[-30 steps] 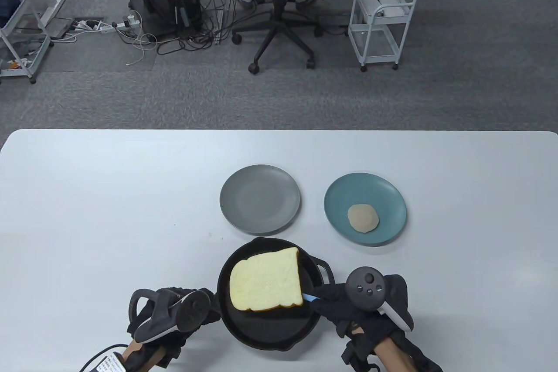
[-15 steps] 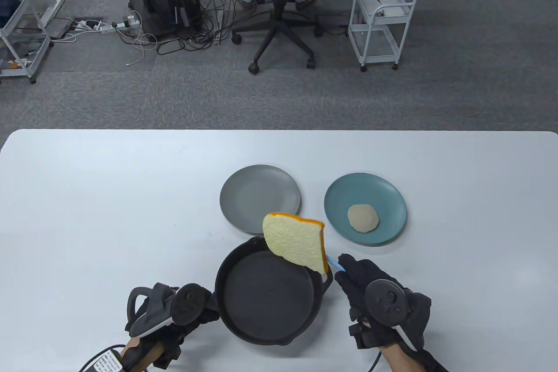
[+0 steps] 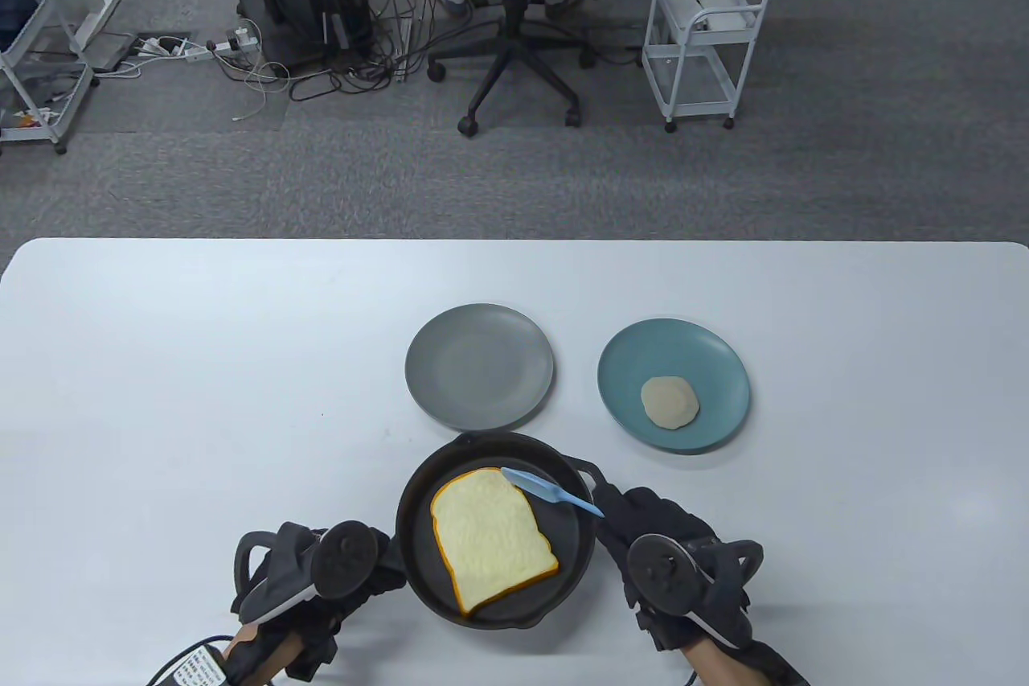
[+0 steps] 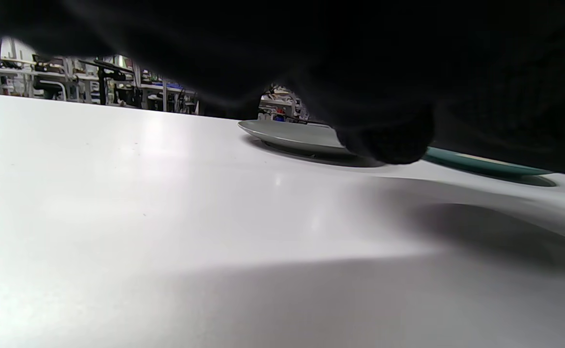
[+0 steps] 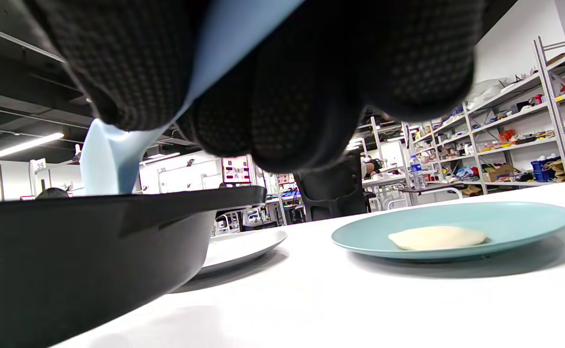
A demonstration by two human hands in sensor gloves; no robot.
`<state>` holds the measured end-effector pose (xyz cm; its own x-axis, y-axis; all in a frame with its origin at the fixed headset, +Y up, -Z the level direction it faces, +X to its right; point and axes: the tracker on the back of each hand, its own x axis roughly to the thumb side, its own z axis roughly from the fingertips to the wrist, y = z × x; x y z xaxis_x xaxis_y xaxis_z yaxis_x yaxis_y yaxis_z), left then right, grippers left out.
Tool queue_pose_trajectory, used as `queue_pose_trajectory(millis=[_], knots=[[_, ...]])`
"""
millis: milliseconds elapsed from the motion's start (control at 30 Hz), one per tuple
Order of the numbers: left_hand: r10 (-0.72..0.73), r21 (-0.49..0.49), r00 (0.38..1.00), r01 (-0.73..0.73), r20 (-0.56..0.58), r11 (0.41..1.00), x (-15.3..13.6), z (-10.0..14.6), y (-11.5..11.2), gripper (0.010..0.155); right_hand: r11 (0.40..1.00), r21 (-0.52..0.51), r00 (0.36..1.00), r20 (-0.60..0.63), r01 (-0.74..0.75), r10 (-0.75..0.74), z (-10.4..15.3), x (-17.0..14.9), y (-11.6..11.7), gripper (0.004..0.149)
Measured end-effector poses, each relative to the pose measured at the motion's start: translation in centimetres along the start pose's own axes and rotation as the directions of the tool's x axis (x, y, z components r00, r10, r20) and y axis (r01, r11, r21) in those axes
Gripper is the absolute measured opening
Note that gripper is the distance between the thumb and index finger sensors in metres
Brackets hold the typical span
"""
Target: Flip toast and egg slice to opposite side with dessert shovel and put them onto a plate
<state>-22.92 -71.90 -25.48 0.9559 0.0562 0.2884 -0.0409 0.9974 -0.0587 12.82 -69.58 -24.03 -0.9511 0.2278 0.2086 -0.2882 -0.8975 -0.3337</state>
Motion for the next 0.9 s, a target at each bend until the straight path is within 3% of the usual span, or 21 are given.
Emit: queue_pose_trajectory(millis=[233,700,900], knots=[[-0.022,0.012,1.0,0.022,-0.001,1.0,0.1,0.1,0.0,0.049,1.0,0.024,1.0,-0.003,0.01,-0.01,0.0,0.0,-0.2,0.046],[-0.049,0.034,0.999,0.049,0.002,0.998,0.2,0.2,0.1,0.049,0.983,0.183,0.991,-0.125,-0.026,0.05,-0.8,-1.7,-1.5,0.047],[-0.074,0.081,0.997,0.072,0.015,0.994,0.5,0.4,0.3,0.048,0.965,0.224,0.989,-0.021,-0.138,0.146,-0.6,-0.7,-1.4,0.047]])
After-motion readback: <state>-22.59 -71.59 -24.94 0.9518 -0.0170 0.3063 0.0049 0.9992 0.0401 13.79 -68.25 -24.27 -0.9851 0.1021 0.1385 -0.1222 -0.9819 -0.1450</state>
